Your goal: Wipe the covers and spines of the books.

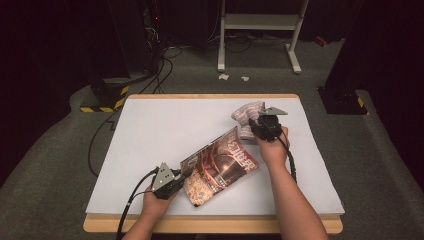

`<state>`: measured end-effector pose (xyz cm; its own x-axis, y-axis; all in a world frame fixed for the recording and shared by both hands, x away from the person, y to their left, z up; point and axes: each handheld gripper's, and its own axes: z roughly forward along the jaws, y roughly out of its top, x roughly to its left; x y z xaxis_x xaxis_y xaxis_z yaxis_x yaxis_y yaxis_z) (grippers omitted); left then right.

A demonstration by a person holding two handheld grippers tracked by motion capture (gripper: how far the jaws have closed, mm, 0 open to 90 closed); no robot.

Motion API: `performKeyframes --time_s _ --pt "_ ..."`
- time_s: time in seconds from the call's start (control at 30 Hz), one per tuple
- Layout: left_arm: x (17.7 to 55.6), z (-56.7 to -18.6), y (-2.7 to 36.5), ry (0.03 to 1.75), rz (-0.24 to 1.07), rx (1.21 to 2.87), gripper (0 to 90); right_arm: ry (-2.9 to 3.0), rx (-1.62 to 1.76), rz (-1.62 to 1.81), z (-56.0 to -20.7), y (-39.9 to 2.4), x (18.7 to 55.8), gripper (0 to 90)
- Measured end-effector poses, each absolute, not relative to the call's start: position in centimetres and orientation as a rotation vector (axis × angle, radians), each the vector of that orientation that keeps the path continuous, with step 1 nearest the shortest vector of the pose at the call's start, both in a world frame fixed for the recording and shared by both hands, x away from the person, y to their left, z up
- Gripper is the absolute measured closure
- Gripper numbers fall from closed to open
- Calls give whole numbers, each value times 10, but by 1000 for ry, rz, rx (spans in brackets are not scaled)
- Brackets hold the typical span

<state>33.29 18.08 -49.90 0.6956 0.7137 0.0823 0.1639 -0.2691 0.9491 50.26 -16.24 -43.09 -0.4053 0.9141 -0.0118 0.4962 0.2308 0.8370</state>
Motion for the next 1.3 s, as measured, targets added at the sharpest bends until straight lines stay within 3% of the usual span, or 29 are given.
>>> performKeyframes --time_s 0.6,1.3 --pt "333 -499 180 703 627 1796 831 1906 1387 981 -444 -242 423 680" --pt "334 -499 181 711 615 1793 825 1970 1484 853 -493 -259 408 650"
